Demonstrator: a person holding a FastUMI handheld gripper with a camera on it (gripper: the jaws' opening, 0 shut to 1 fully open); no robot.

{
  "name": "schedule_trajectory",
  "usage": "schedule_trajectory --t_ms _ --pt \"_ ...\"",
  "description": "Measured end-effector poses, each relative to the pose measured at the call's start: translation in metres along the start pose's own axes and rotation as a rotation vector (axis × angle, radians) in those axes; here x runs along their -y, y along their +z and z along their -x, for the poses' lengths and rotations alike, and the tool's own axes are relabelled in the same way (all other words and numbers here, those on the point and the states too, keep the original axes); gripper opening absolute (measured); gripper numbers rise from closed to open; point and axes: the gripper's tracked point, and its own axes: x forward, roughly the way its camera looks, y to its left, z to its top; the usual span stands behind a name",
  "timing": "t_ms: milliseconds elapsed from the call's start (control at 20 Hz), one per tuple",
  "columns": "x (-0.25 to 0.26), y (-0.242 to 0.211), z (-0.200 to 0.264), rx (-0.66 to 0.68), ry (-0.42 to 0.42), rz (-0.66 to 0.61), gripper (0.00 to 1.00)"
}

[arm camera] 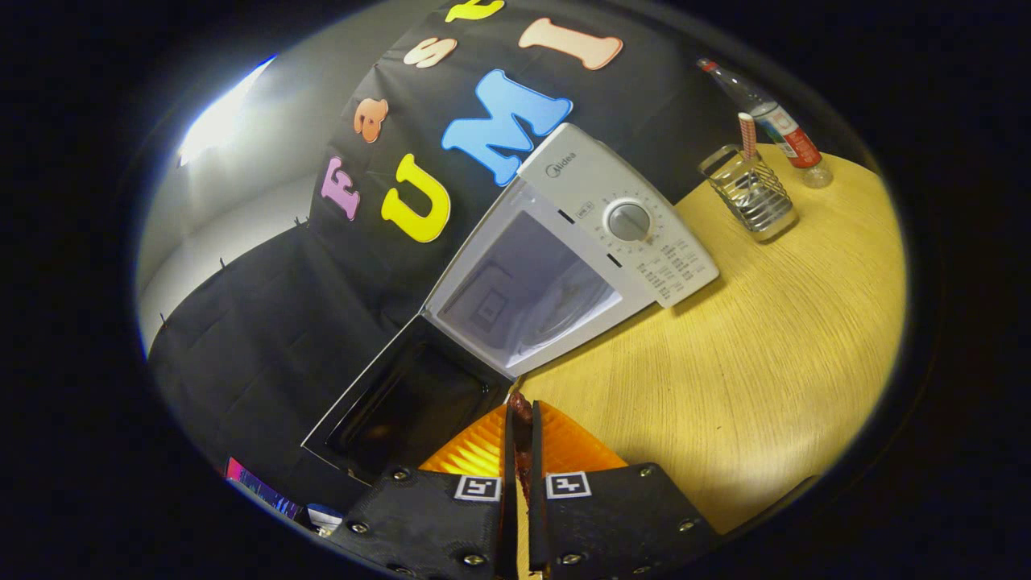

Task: Open the microwave, put the food inside, and close the microwave door.

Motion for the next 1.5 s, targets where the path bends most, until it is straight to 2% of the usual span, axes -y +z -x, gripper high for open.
schedule_trajectory --t_ms 150,400,700,950,1250,1500 --pt "-0.019 0.012 -0.022 0.032 -0.002 0.026 0.06" --pt "-0.025 0.025 -0.074 0.081 -0.046 -0.014 0.06" --pt "-0.03 0.045 -0.129 0.174 -0.099 -0.116 0.06" --pt "-0.032 0.056 -0.174 0.245 -0.193 -0.135 0.06" --pt "-0.016 0.073 -0.227 0.288 -0.253 -0.19 0.06" --pt "-0.002 0.086 -0.262 0.334 -0.262 -0.209 0.06"
